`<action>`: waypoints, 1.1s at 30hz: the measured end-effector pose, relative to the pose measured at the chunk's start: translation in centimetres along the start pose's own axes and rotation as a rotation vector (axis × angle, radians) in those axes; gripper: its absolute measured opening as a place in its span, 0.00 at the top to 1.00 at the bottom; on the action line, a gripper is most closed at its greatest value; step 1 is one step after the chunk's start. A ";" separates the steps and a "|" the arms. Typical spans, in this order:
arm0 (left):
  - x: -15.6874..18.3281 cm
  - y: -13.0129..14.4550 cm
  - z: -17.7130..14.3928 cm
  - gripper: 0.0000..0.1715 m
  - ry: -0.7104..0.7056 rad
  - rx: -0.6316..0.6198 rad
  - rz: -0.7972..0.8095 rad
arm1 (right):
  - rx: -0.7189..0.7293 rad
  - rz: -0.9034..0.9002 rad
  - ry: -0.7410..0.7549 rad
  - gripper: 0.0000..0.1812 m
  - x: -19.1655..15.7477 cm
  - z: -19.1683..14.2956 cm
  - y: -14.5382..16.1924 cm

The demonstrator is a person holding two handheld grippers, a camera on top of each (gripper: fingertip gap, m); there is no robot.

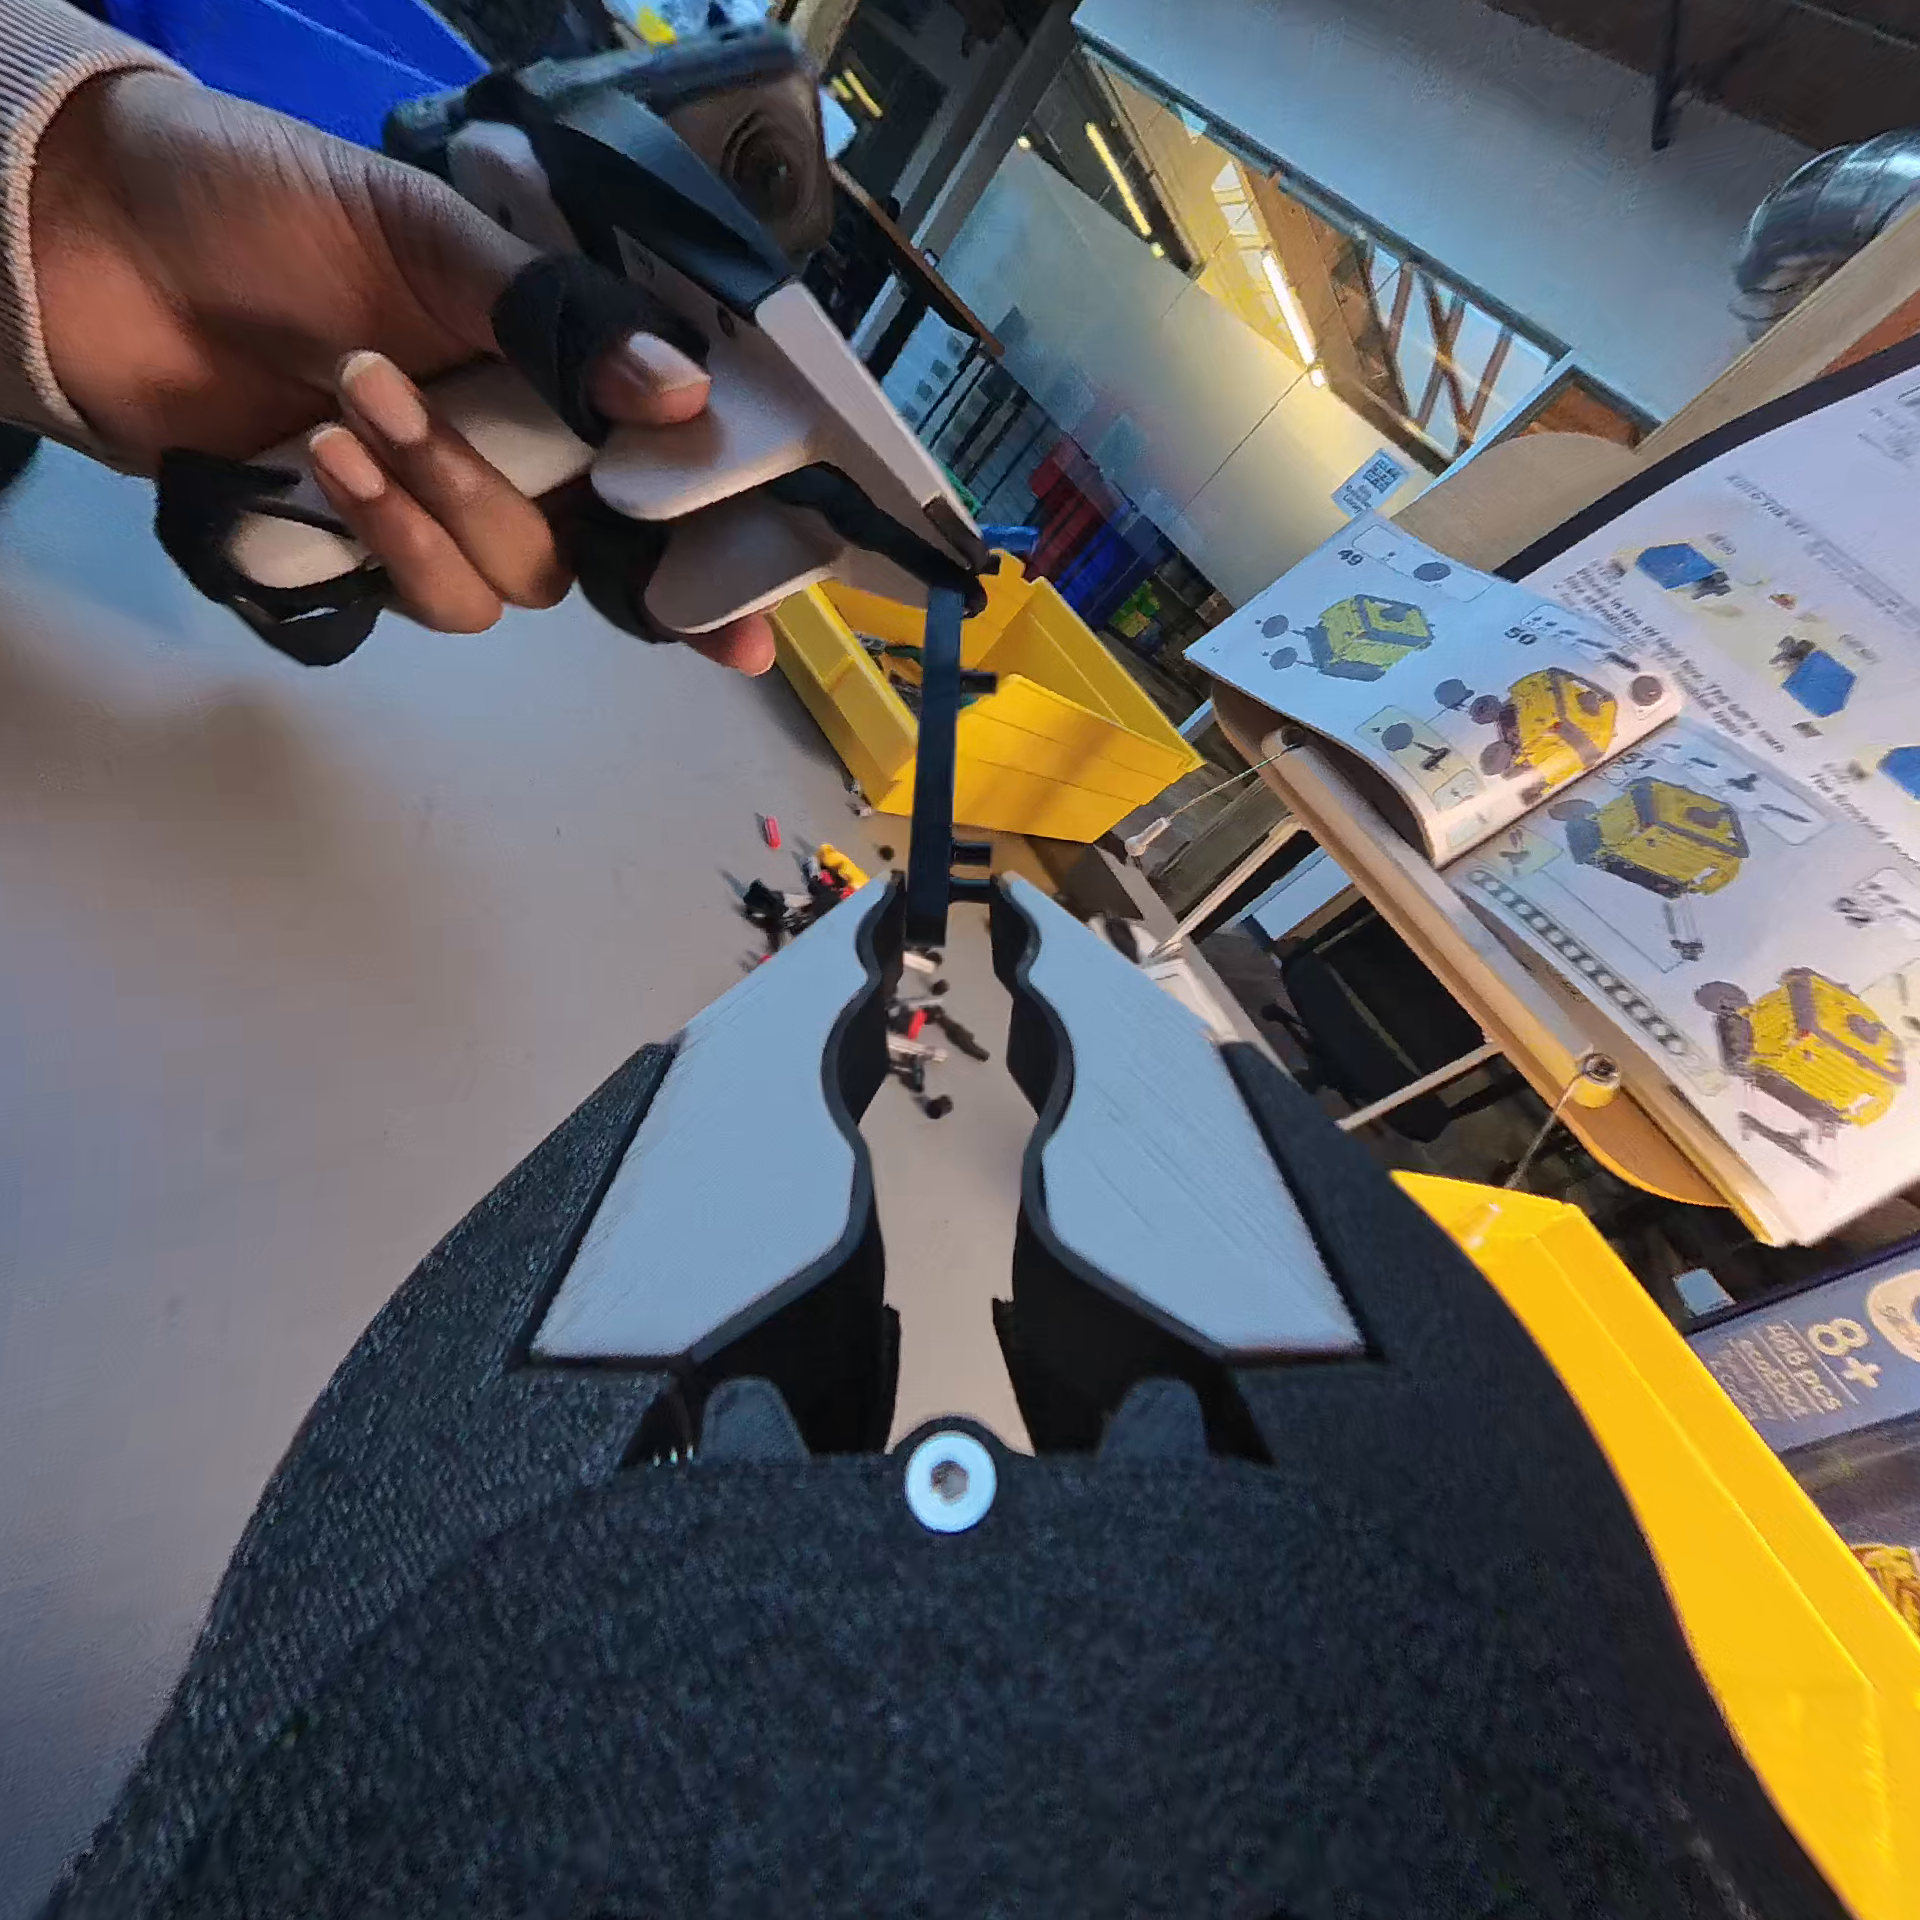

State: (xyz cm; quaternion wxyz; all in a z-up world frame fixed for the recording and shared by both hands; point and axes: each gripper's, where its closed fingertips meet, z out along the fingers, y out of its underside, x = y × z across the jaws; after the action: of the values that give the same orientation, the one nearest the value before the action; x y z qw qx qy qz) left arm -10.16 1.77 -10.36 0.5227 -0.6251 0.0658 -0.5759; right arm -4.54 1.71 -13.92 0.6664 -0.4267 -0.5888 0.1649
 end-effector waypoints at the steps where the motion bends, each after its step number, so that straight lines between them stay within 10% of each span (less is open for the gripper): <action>1: 0.0 0.1 0.0 0.96 -0.014 -0.022 0.035 | -0.015 0.018 -0.061 0.92 -0.9 0.2 0.4; 5: -0.1 1.6 -0.2 0.96 -0.078 -0.199 0.315 | 0.004 0.300 -0.432 0.88 -5.8 -0.3 0.3; 14: 2.6 8.6 0.9 0.96 0.035 -0.522 0.663 | 0.218 0.716 -0.576 0.88 -2.7 -2.1 -3.3; 33: 6.6 6.4 1.4 0.96 0.151 -0.361 0.532 | 0.380 0.830 -0.676 1.00 -1.9 -2.9 -6.6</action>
State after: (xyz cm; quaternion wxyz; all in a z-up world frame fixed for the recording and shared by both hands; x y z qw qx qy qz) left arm -3.54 -4.82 -10.45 0.5292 -0.6241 0.3663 -0.4431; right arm -4.25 -4.60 -9.95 0.3850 -0.4184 -0.5123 0.6436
